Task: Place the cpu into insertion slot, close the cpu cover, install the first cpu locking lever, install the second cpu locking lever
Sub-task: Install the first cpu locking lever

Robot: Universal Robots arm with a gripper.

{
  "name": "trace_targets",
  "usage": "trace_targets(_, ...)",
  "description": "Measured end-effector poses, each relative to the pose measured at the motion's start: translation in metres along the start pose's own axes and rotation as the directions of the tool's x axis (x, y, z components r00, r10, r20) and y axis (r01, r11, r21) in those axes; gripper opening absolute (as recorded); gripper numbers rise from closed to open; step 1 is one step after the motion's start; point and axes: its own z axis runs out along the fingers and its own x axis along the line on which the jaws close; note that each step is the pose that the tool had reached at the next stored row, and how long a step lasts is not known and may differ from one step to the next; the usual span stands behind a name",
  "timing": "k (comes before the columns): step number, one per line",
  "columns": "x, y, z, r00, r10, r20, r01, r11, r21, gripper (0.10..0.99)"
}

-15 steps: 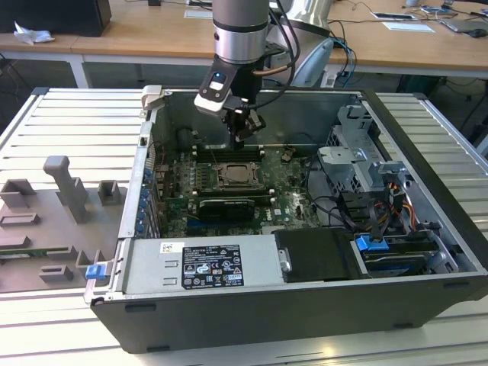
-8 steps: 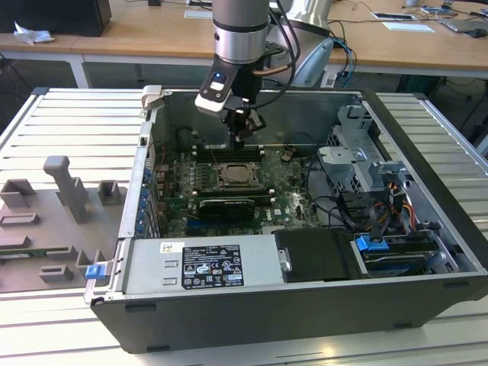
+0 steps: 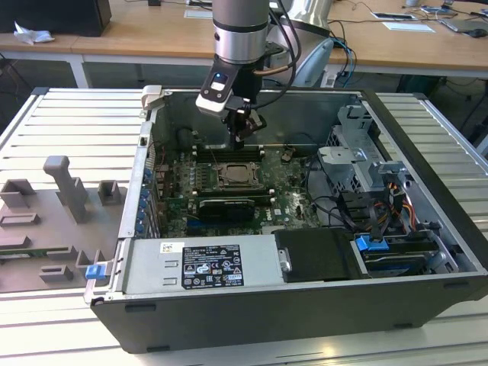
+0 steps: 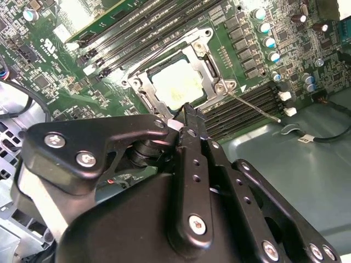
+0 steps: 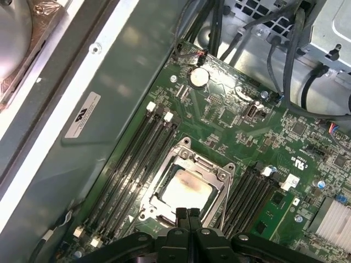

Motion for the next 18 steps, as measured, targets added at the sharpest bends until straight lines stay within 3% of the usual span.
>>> trace_targets(18,-0.0002,-0.0001,0.0,0.999,-0.045,-0.0016,0.045,0.999,-0.001,0.106)
